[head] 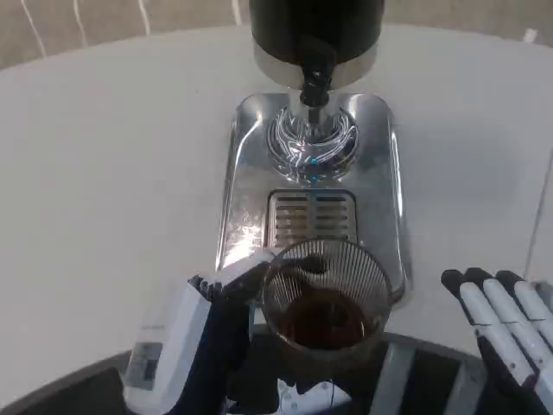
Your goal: Grasp the cup under the faucet to collect the drink, then remove the cup.
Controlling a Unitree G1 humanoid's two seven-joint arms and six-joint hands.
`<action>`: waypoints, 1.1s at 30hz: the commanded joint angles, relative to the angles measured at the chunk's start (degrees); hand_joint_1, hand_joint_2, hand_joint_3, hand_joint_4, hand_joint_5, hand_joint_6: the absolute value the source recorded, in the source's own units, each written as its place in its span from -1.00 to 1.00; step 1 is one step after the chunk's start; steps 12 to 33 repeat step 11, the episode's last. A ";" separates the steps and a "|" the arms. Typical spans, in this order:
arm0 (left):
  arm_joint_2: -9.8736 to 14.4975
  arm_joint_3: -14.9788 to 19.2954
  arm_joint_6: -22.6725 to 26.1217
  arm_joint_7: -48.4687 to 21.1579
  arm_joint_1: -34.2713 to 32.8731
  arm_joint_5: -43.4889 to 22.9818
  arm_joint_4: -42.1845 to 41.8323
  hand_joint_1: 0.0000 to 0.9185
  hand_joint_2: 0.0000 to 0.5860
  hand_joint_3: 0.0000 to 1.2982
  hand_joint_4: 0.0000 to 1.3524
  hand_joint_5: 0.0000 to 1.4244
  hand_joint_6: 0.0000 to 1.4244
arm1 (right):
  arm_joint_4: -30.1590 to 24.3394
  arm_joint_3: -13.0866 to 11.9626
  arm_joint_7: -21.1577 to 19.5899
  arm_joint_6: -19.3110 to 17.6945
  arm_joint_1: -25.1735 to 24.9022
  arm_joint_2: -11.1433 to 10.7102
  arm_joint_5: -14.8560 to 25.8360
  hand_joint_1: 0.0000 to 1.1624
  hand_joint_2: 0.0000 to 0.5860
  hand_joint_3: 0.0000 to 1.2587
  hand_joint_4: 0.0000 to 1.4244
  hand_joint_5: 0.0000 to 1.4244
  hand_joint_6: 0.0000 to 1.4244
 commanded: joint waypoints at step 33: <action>-0.33 0.23 -2.03 -0.72 -0.83 -0.75 -1.34 0.34 -0.74 0.94 0.64 1.00 1.00 | -3.29 0.78 4.38 1.00 0.91 1.97 -0.23 -0.18 0.52 -1.00 -1.00 -1.00 -1.00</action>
